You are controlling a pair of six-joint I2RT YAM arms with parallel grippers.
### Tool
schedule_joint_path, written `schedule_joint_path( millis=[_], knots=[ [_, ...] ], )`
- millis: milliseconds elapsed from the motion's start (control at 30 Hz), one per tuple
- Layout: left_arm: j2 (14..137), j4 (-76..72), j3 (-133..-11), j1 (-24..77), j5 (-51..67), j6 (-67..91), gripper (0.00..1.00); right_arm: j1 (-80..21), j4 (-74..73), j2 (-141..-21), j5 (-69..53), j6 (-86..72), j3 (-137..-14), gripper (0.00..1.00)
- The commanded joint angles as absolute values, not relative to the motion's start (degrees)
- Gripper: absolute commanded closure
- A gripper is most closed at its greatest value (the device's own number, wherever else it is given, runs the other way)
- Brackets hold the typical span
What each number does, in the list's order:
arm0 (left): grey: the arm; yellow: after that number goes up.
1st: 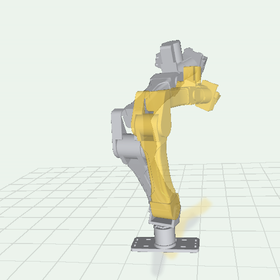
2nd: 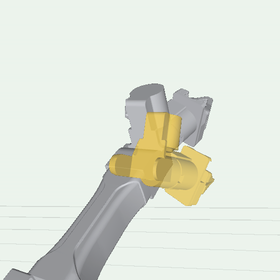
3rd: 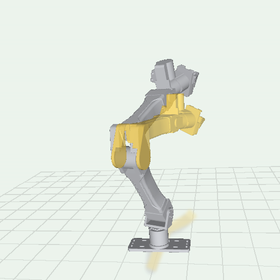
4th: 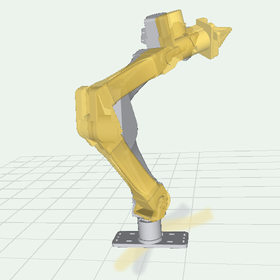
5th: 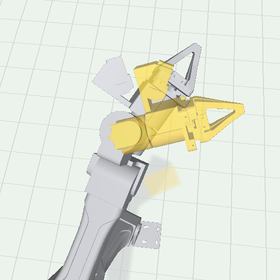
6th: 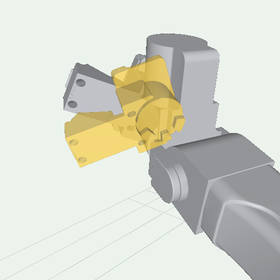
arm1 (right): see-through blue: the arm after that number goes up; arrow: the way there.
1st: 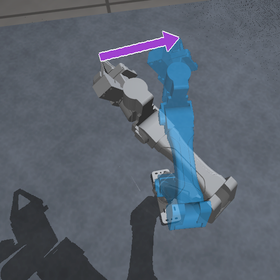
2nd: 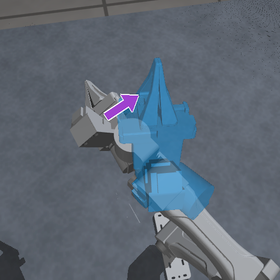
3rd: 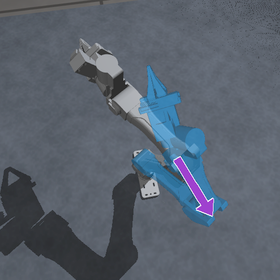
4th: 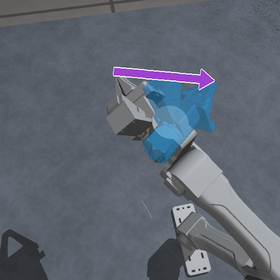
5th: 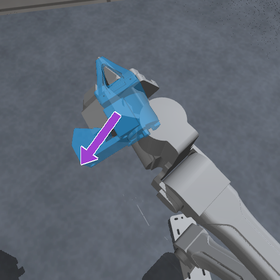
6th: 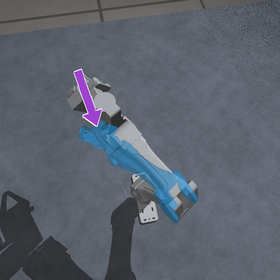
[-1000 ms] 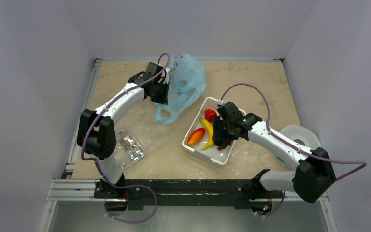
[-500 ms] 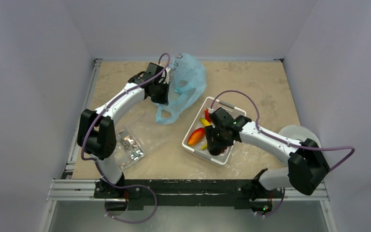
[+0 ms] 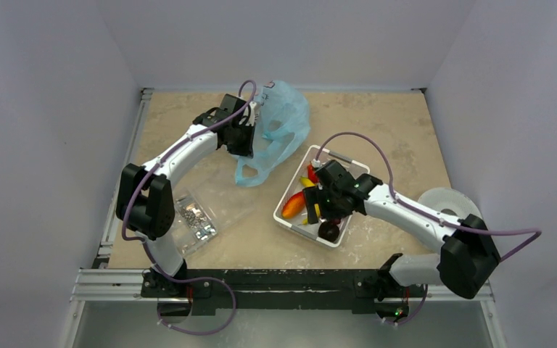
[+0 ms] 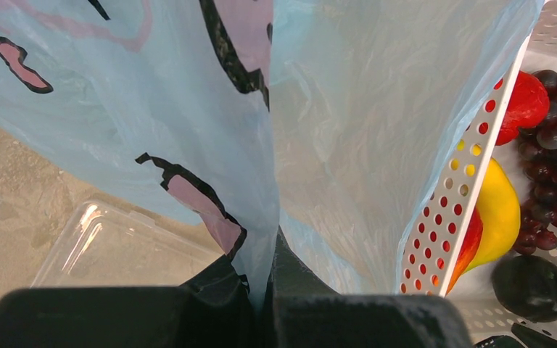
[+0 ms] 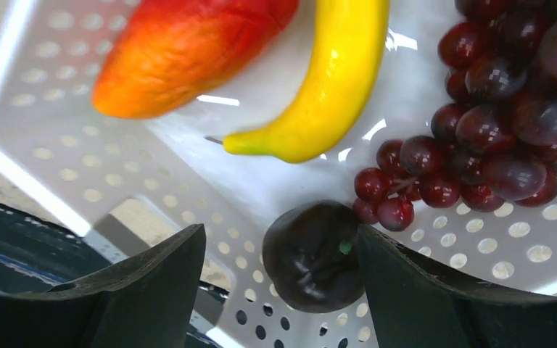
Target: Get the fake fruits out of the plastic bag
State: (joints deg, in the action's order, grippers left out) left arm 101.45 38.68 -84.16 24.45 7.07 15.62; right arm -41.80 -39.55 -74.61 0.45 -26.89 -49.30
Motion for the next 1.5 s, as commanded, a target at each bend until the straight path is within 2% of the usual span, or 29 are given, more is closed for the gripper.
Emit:
schedule_joint_path(
  millis=[0, 233, 433, 500, 600, 667, 833, 1100, 1467],
  knots=[
    [101.44, 38.05, -84.98, 24.69, 6.83, 15.2, 1.0, -42.09, -34.72, -72.6, 0.8, -25.3, -55.83, 0.24],
    [99.63, 38.59, -85.4, 24.63, 3.61, 12.0, 1.0, -41.62, -21.39, -79.08, -1.27, -25.97, -66.46, 0.19],
    [104.41, 47.21, -96.56, 22.9, 13.45, 11.33, 1.0, -39.28, -14.83, -90.47, -3.6, -27.91, -77.58, 0.2],
    [104.92, 48.31, -99.67, 23.0, 13.39, 11.35, 1.0, -36.73, -11.2, -93.44, -7.39, -30.44, -78.58, 0.21],
    [106.45, 50.49, -104.73, 23.26, 14.59, 11.65, 1.0, -32.07, -4.98, -98.0, -15.19, -34.48, -78.91, 0.31],
    [106.86, 50.52, -105.58, 23.37, 14.7, 12.34, 1.0, -30.16, -3.73, -101.24, -17.07, -35.68, -80.57, 0.34],
    [106.07, 50.37, -103.13, 23.59, 15.28, 12.42, 1.0, -28.83, -5.17, -107.71, -16.98, -33.46, -86.98, 0.36],
    [101.76, 49.39, -90.56, 23.47, 8.84, 10.05, 1.0, -29.33, -3.83, -112.74, -13.63, -29.99, -93.92, 0.42],
    [100.05, 44.14, -84.74, 23.47, 5.84, 9.21, 1.0, -33.08, -0.34, -109.89, -6.34, -24.38, -91.59, 0.43]
  ],
)
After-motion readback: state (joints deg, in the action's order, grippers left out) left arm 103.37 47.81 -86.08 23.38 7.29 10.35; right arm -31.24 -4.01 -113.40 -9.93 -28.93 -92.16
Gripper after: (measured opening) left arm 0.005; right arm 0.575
